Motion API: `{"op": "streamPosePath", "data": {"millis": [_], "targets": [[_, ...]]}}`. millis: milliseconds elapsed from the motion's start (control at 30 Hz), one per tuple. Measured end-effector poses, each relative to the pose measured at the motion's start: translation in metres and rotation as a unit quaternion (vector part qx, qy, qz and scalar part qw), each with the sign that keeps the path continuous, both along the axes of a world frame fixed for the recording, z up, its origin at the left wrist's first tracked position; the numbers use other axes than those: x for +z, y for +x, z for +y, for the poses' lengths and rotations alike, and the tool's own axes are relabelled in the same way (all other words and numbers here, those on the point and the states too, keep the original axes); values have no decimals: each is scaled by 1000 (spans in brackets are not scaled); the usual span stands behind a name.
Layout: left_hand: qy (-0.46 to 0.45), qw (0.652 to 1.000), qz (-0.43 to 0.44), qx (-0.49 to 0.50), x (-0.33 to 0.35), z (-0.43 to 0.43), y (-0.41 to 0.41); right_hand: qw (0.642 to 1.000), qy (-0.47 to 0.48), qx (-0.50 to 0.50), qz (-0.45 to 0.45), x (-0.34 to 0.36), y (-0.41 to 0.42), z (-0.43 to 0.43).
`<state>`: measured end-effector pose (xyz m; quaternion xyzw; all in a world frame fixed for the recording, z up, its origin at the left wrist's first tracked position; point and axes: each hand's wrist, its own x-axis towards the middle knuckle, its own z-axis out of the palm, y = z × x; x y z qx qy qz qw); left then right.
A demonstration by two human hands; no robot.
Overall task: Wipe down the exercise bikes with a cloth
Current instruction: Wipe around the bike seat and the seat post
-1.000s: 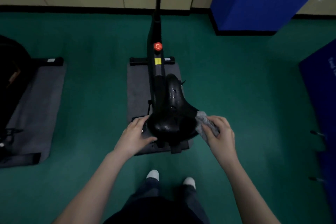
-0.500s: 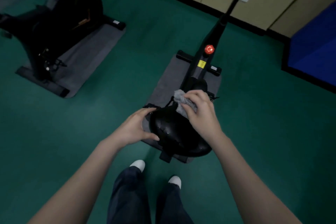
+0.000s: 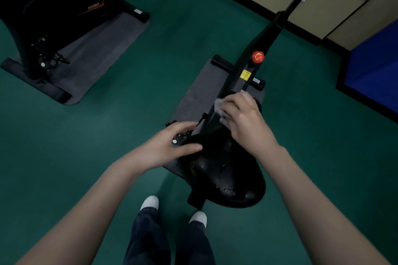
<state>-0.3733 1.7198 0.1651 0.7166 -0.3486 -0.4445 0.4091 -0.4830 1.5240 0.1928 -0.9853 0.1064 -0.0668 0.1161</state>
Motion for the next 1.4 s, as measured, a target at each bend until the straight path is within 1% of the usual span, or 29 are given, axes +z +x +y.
{"op": "streamPosePath", "data": {"millis": [133, 200, 300, 367, 433, 467, 500, 533, 567, 600, 633, 667, 700, 767, 833, 900, 1000, 1100, 1167, 1300, 1400], "targets": [[-11, 1000, -3, -26, 1, -34, 5, 990, 42, -113, -75, 3, 7, -5], [-9, 999, 4, -35, 0, -45, 2, 990, 50, -102, -80, 0, -1, 3], [-13, 998, -11, -53, -4, -53, -2, 995, 50, -60, -67, -1, -14, 8], [-20, 998, -22, -59, -7, -55, -2, 995, 42, -65, -58, 2, -6, -6], [-23, 998, -9, -55, -7, -55, -1, 990, 65, -121, -18, 3, 11, -29], [-24, 998, -4, -56, -6, -55, -1, 979, 112, -171, 9, 4, 18, -44], [-25, 998, -4, -58, -6, -55, 0, 953, 192, -231, 42, 5, 25, -59], [-25, 998, -6, -62, -6, -55, 0, 909, 301, -280, 64, 6, 27, -71], [-26, 998, -6, -62, -5, -56, -1, 856, 412, -307, 61, 5, 25, -79], [-27, 998, -5, -58, -5, -56, 0, 809, 491, -321, 32, 2, 21, -81], [-29, 998, -1, -52, -5, -56, -1, 781, 532, -327, -10, -1, 15, -80], [-30, 998, 4, -46, -5, -56, -1, 765, 548, -334, -56, -5, 9, -76], [-30, 999, 8, -43, -5, -56, -1, 757, 546, -345, -104, -9, 2, -69], [-27, 999, 13, -39, -5, -55, -2, 763, 497, -376, -172, -15, -12, -50], [-27, 999, 15, -35, -6, -54, -2, 779, 425, -413, -205, -17, -28, -30], [-28, 999, 12, -32, -8, -53, -3, 791, 374, -432, -220, -17, -42, -5], [-32, 999, 17, -14, -10, -50, -7, 810, 329, -433, -219, -17, -59, 31], [-38, 999, 25, 5, -9, -47, -12, 844, 256, -424, -206, -16, -63, 48], [-41, 999, 24, 8, -7, -45, -14, 860, 216, -403, -226, -14, -57, 43], [-28, 999, 16, -3, -5, -42, -15, 879, 187, -358, -253, -10, -42, 31], [-28, 999, 26, 1, -2, -41, -16, 907, 158, -320, -224, -13, -54, 49]]}}
